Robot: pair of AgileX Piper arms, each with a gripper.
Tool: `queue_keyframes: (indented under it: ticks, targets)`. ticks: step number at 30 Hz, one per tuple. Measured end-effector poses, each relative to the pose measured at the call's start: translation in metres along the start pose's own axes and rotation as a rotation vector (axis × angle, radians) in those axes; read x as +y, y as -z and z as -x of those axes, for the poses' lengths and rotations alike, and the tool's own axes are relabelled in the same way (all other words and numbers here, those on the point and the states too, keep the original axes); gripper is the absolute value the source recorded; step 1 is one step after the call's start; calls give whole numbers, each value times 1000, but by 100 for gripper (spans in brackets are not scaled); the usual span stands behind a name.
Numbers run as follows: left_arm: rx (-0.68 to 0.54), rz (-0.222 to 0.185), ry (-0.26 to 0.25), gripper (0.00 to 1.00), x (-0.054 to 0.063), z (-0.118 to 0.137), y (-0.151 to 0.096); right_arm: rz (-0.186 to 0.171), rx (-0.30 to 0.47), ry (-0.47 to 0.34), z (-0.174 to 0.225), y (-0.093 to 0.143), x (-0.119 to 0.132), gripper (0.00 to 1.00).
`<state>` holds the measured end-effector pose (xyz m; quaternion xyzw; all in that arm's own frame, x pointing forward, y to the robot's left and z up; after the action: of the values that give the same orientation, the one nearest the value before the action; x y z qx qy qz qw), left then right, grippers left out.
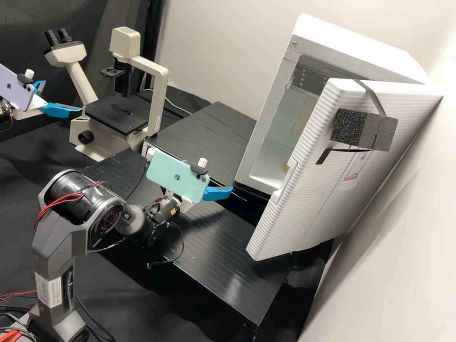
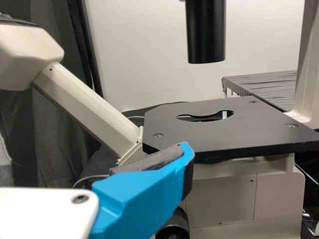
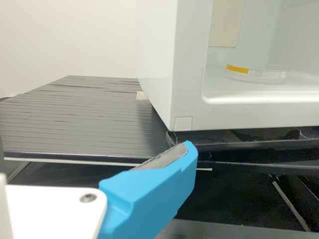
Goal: Close the incubator door.
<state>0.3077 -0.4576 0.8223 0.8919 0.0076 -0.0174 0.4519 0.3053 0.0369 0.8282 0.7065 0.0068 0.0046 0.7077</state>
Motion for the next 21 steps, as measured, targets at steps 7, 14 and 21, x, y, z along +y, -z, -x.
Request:
queue_keyframes:
  ticks: [7,14,21]
  targets:
    - [0,0,0,100,0,0,0,0,0,0,0,0,0,100]
    - [0,0,0,100,0,0,0,0,24,-23,20,5,5,100]
    - [0,0,0,100,0,0,0,12,139,-177,66,23,31,100]
